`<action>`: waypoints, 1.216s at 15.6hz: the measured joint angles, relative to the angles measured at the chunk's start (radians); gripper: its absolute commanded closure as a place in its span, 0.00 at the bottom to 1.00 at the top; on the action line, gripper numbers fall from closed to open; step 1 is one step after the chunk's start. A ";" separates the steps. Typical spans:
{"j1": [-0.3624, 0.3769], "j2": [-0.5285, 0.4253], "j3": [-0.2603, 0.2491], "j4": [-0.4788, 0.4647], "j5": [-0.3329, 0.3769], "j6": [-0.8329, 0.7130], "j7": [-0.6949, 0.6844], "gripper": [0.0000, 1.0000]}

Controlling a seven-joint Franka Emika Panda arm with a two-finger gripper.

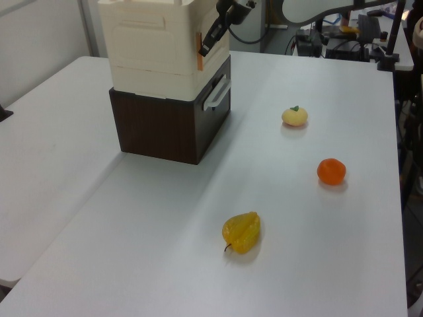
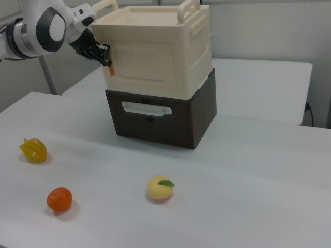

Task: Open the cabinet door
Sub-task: 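Pull the tab outward, swinging the door open on its hinge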

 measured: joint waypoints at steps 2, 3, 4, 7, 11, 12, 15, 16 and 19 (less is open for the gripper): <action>0.000 -0.004 0.000 -0.005 0.000 0.000 0.015 0.92; 0.001 -0.006 0.000 -0.006 0.000 -0.005 0.027 0.92; 0.002 -0.008 0.000 -0.006 0.000 -0.013 0.035 0.92; 0.003 -0.017 0.000 -0.006 0.000 -0.047 0.045 0.92; 0.005 -0.033 0.001 -0.011 0.000 -0.088 0.049 0.89; 0.006 -0.036 0.001 -0.012 0.000 -0.097 0.052 0.84; 0.007 -0.048 0.001 -0.012 0.000 -0.150 0.059 0.65; 0.007 -0.054 0.001 -0.013 0.000 -0.177 0.060 0.55; 0.006 -0.070 0.000 -0.013 0.000 -0.262 0.062 0.17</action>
